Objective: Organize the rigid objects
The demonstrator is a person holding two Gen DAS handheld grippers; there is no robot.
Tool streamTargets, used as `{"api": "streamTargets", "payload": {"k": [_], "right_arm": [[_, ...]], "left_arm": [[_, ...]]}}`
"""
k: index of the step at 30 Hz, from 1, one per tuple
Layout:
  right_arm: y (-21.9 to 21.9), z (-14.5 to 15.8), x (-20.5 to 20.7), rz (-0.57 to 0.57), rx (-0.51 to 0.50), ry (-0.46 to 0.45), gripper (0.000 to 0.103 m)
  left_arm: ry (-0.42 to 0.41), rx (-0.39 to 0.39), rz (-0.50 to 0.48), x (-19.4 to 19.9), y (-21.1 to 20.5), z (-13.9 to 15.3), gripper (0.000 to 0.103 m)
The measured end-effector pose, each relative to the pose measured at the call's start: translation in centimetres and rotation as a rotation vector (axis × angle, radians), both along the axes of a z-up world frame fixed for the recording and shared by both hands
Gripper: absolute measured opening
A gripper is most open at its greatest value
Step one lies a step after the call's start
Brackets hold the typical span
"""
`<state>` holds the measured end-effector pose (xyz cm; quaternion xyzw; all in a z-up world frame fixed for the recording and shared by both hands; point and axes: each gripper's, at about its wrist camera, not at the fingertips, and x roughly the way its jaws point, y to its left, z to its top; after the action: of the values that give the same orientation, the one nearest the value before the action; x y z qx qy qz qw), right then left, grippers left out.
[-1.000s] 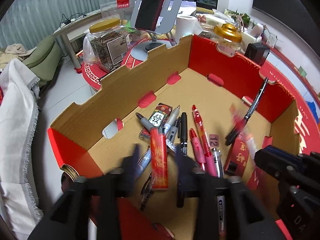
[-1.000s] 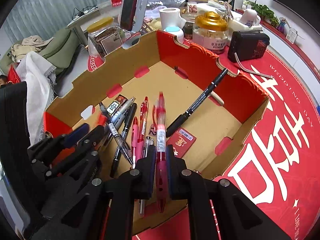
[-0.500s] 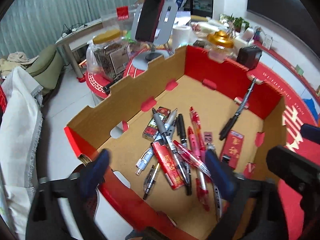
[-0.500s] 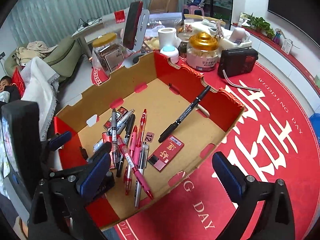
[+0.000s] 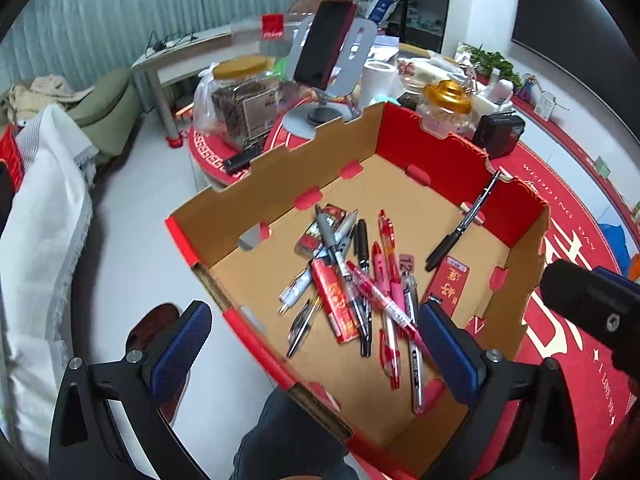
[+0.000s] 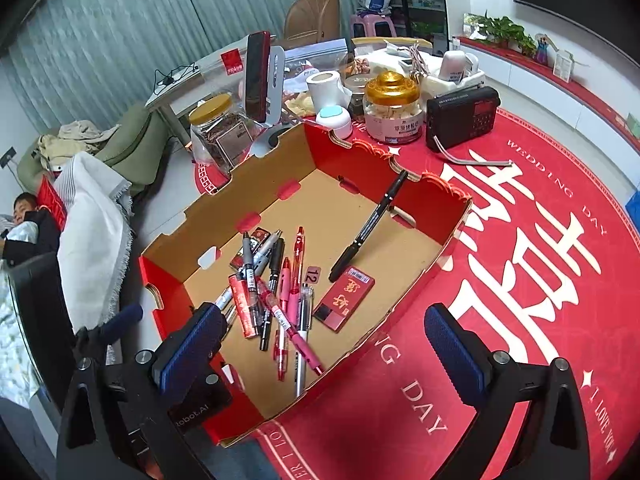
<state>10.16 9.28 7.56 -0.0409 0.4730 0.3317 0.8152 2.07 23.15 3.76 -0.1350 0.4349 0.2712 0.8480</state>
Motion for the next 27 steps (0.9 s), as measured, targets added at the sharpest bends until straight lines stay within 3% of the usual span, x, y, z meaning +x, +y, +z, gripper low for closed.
{"api": "streamTargets", "payload": {"k": [13, 27], "right_arm": [[0.61, -0.65, -0.57, 0.014, -0.082, 0.001, 0.102], [1.00, -0.69, -0.92, 0.040, -0.096, -0.008, 0.102]], "left_arm": [[0.049, 0.012, 0.005, -0.61, -0.35, -0.17, 0.103], [0.056, 0.014, -0.002, -0.55, -0.54, -0.07, 0.103]]}}
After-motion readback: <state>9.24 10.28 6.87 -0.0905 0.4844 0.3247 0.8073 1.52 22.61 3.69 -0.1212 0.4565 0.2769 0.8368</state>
